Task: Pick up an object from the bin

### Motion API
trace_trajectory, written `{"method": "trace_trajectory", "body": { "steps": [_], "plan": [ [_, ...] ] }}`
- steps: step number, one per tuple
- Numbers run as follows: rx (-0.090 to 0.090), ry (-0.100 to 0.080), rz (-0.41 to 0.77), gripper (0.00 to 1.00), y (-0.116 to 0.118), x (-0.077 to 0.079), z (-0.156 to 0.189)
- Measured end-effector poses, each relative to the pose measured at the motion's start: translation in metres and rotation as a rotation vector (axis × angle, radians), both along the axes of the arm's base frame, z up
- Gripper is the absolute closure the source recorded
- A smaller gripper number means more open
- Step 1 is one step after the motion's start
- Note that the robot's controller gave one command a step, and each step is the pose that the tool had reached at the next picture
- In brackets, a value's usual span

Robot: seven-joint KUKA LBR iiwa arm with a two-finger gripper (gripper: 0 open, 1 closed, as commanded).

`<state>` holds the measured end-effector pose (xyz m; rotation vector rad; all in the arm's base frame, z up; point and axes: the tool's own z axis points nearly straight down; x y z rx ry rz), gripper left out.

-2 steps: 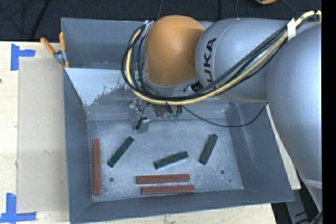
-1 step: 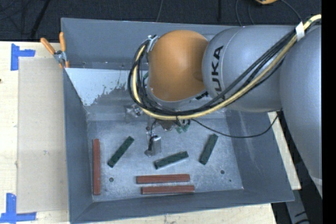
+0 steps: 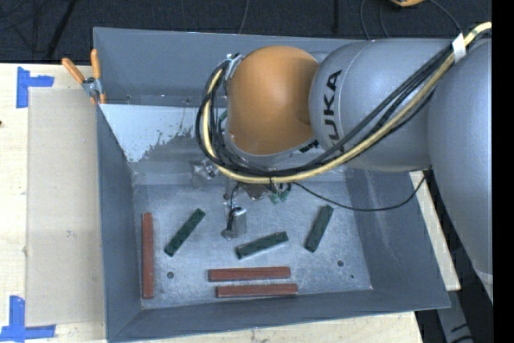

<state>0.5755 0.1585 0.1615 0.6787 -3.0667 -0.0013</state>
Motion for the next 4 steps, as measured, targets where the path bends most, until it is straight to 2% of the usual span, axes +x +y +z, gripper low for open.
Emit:
{"method": "trace_trajectory", "body": {
  "steps": [1,2,3,4],
  "plan": [
    [0.001,-0.006,-0.072,0.00,0.016,-0.010,-0.038],
    [-0.001,0.001,0.037,0.00,0.025,-0.010,-0.072],
    [0.001,-0.002,0.237,1.00,-0.007,0.021,-0.084],
    [0.001,-0.002,0.236,1.00,-0.007,0.021,-0.084]
  ]
}}
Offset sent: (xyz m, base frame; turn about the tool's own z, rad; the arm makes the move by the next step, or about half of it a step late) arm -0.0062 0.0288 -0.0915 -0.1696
